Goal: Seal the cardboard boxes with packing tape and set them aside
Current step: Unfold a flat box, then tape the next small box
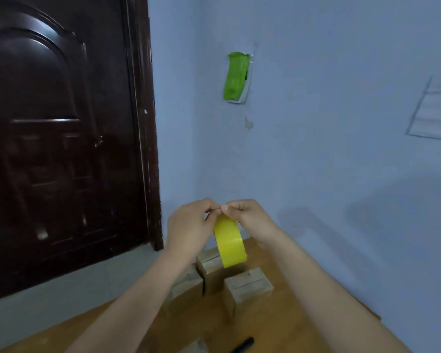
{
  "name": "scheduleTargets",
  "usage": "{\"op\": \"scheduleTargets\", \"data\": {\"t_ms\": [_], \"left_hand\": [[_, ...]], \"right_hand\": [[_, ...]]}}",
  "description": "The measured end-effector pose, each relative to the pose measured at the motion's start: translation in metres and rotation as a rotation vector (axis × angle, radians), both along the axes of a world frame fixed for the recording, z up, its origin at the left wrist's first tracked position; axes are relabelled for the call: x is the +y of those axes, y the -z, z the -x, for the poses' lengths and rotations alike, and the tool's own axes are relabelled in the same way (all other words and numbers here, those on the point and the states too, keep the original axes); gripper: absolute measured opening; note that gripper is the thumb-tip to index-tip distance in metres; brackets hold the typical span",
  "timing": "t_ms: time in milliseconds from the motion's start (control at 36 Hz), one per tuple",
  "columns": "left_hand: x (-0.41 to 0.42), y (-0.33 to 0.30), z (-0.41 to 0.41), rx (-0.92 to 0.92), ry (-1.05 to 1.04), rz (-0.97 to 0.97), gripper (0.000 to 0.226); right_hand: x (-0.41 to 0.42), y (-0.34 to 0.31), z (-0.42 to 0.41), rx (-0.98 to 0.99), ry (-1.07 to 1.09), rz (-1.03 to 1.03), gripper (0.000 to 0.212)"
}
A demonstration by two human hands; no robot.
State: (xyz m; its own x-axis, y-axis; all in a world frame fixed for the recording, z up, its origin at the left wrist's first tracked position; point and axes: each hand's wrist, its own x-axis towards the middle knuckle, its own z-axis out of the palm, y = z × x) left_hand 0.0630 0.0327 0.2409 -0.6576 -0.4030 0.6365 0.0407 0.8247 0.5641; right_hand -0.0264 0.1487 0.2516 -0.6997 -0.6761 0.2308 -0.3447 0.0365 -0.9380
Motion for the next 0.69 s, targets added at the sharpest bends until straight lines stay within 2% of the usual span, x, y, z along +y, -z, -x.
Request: {"op": "scheduleTargets", "data": {"t_ms": [167, 250, 306, 389, 444, 528, 639, 694], "left_hand": [[-0.011, -0.002, 0.007, -0.089, 0.15, 0.204, 0.035], [-0.011, -0.007, 0.01, -0.152, 0.164, 0.266, 0.017], [-0.014, -0.008, 0.011, -0.192, 0.154, 0.246, 0.013], [-0.017, -0.003, 0.012, -0.196, 0.172, 0.042, 0.009], [-0.015, 0.008, 0.015, -0.197, 0.172, -0.13, 0.009], [-0.014, 0.031, 0.021, -0.201, 0.164, -0.446, 0.02], [-0.01, 0.066, 0.023, -0.312, 0.189, -0.856, 0.026], [0.0, 0.08, 0.023, -0.362, 0.186, -0.938, 0.031]], "right_hand": [[0.002, 0.006, -0.005, 0.113, 0.036, -0.151, 0.021], [0.011, 0.018, -0.008, 0.037, 0.164, -0.159, 0.042], [0.018, 0.03, -0.015, -0.054, 0.201, -0.036, 0.038], [0.029, 0.051, -0.026, -0.148, 0.123, 0.15, 0.038], [0.038, 0.062, -0.031, -0.182, 0.03, 0.185, 0.04], [0.049, 0.077, -0.034, -0.162, -0.089, 0.154, 0.033], [0.064, 0.096, -0.04, -0.19, -0.118, 0.091, 0.036], [0.069, 0.107, -0.043, -0.185, -0.095, 0.068, 0.026]]}}
